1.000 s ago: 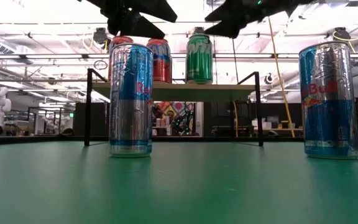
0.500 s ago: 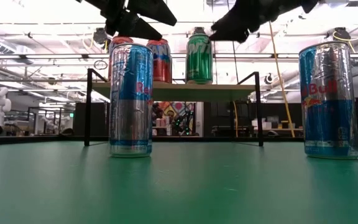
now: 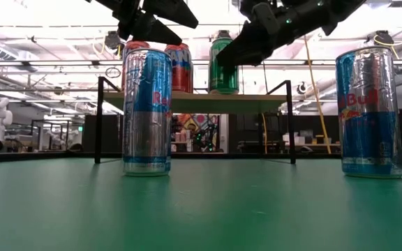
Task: Place canned beverage on shelf
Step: Put the green soda can on the shelf aligned with the other green soda cans
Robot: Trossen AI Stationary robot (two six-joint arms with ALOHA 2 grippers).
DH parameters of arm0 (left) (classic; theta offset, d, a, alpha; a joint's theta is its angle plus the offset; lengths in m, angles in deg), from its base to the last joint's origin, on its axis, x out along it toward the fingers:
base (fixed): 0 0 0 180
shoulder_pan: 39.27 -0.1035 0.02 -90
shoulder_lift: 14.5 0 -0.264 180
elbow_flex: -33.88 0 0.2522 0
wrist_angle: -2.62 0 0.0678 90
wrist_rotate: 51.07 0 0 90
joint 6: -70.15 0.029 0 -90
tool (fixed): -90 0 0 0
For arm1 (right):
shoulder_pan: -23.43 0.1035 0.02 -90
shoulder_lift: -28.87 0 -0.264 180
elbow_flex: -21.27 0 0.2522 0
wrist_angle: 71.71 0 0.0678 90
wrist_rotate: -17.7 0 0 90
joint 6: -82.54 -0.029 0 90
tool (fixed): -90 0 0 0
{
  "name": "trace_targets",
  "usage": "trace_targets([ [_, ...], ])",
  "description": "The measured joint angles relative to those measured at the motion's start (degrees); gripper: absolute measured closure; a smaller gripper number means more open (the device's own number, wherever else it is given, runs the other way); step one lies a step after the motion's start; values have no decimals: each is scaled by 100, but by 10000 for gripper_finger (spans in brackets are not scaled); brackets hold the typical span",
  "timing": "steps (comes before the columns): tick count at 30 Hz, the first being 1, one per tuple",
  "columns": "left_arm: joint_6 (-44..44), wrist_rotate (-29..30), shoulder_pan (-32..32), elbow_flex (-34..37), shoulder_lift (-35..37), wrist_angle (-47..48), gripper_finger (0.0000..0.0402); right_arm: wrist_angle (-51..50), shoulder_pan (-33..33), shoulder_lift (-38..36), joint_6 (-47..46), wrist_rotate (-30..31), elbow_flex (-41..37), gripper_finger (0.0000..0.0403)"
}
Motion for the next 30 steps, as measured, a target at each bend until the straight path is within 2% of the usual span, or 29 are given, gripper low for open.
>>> trace_targets([
  [7, 1, -19, 0, 0, 0, 2, 32, 81, -12, 63, 98, 727, 0, 231],
  [27, -3, -36, 102, 0, 2, -2, 32, 227, -184, 63, 188, 700, 0, 232],
  [30, -7, -36, 140, 0, 2, 0, 32, 173, -49, 17, 41, 498, 0, 232],
])
